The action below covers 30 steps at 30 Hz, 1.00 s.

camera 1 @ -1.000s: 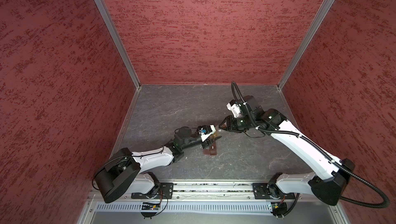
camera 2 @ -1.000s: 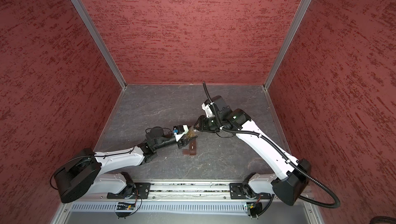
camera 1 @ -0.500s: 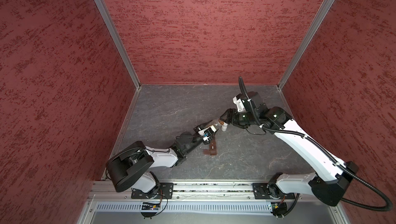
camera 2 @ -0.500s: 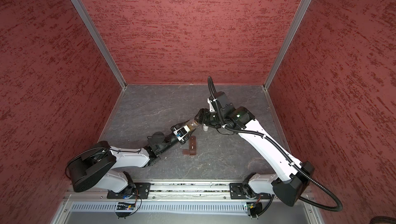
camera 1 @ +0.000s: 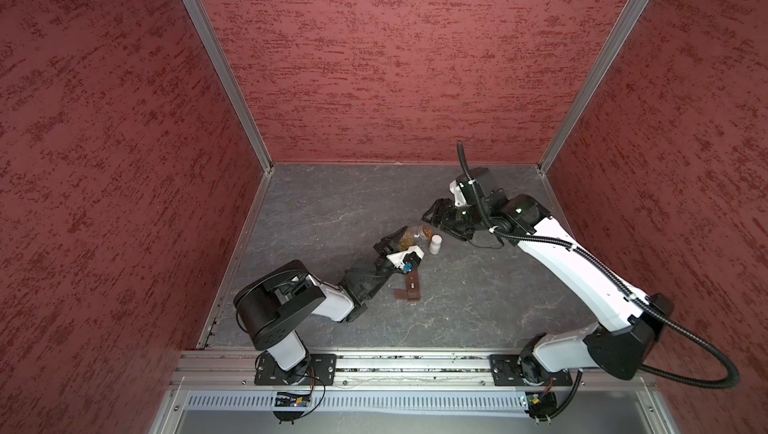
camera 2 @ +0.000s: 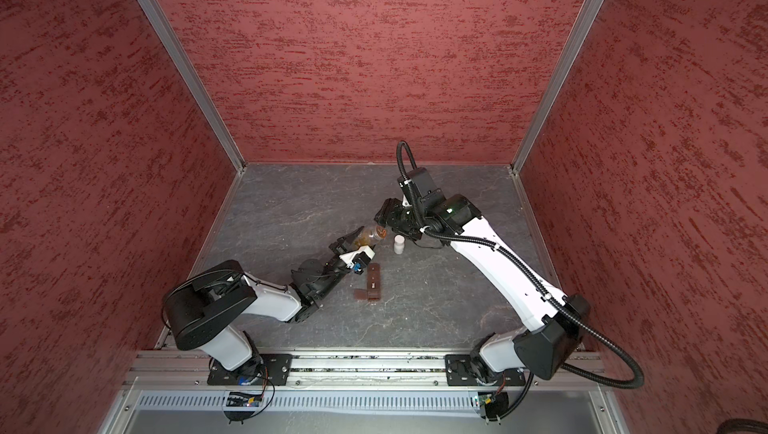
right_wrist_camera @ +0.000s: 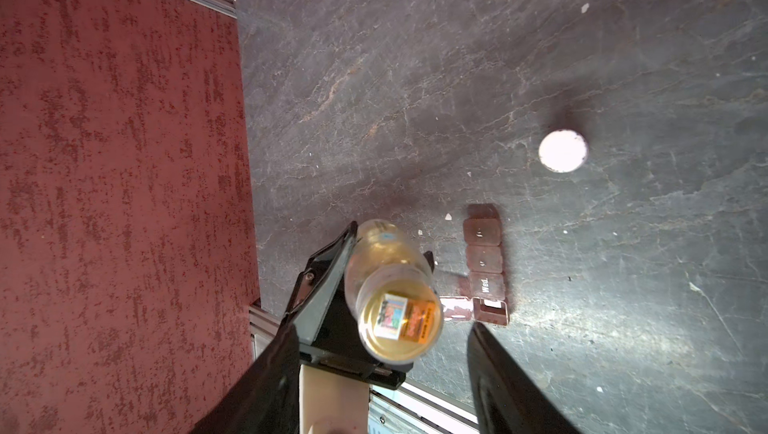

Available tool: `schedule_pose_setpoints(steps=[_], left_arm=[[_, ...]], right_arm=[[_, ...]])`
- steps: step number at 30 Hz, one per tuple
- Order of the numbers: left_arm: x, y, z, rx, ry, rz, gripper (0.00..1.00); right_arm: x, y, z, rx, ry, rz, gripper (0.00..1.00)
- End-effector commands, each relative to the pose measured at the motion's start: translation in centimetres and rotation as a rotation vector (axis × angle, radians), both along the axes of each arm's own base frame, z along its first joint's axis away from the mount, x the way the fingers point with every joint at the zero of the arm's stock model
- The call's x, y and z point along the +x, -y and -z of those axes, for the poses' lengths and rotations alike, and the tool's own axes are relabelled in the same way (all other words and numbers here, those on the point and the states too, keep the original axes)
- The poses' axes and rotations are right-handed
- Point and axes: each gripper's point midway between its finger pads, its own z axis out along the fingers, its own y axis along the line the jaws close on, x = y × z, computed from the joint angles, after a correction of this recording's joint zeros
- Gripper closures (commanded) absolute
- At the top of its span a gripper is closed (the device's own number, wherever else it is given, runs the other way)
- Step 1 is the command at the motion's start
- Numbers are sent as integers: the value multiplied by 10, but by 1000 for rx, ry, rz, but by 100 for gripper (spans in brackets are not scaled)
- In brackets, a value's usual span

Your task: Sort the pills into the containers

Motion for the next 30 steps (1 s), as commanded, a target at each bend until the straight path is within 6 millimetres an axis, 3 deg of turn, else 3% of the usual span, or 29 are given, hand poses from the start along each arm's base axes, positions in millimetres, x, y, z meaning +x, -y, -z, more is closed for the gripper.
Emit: schedule_pose_setpoints(steps=[1, 13, 14, 21, 30], left_arm=[[1, 2, -12, -32, 36, -7, 84], [0, 6, -6, -35, 15, 5, 87], [-1, 6, -6, -36, 14, 6, 88], [-3, 6, -6, -44, 8, 18, 88], [-3, 7, -5, -47, 1, 24, 88]], right_arm=[[7, -8, -1, 46, 4, -1, 35], [4, -11, 17, 35, -34, -25, 39], [6, -14, 27, 22, -56, -30, 39], [3, -14, 41, 9, -87, -41, 40], [0, -14, 43, 20, -91, -56, 59]])
